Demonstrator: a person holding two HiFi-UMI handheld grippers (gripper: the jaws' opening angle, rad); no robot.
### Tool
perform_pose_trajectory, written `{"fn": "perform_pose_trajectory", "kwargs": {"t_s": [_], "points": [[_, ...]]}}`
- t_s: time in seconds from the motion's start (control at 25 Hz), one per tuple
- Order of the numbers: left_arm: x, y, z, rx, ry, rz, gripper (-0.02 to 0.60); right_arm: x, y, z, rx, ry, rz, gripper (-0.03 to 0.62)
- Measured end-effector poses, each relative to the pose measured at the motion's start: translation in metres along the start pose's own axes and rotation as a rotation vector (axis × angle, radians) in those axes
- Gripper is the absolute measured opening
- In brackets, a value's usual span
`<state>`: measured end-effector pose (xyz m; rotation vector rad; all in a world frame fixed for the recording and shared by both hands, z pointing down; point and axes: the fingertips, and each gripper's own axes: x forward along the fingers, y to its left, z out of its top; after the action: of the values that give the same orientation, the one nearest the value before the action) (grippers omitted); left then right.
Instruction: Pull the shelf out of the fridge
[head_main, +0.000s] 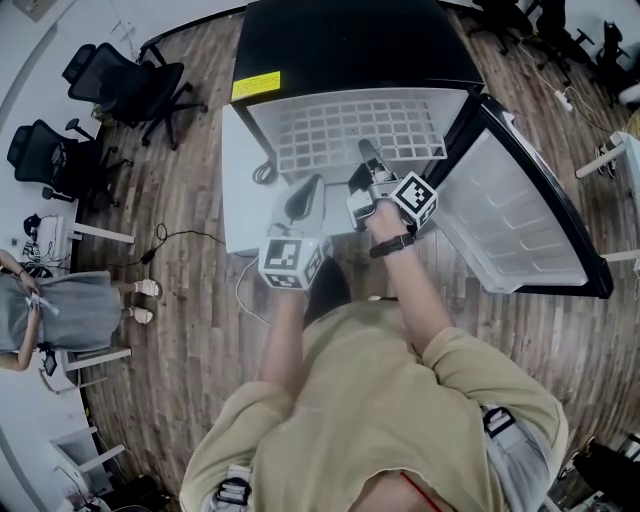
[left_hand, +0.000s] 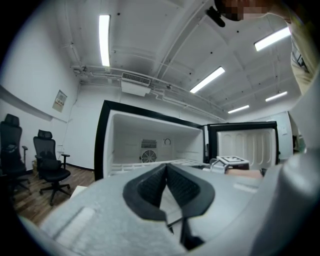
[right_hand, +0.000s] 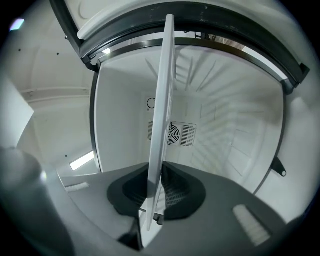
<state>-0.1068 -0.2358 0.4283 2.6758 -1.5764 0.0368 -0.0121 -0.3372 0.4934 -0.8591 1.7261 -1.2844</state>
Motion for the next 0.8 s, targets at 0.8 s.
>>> {"fn": "perform_pose_trajectory", "kwargs": {"t_s": [0.8], "points": [[-0.033, 0.000, 0.002, -0.044, -0.047, 0.082, 0.002, -0.060, 0.010, -0.025, 0.024, 0.074, 0.011, 0.035]]}}
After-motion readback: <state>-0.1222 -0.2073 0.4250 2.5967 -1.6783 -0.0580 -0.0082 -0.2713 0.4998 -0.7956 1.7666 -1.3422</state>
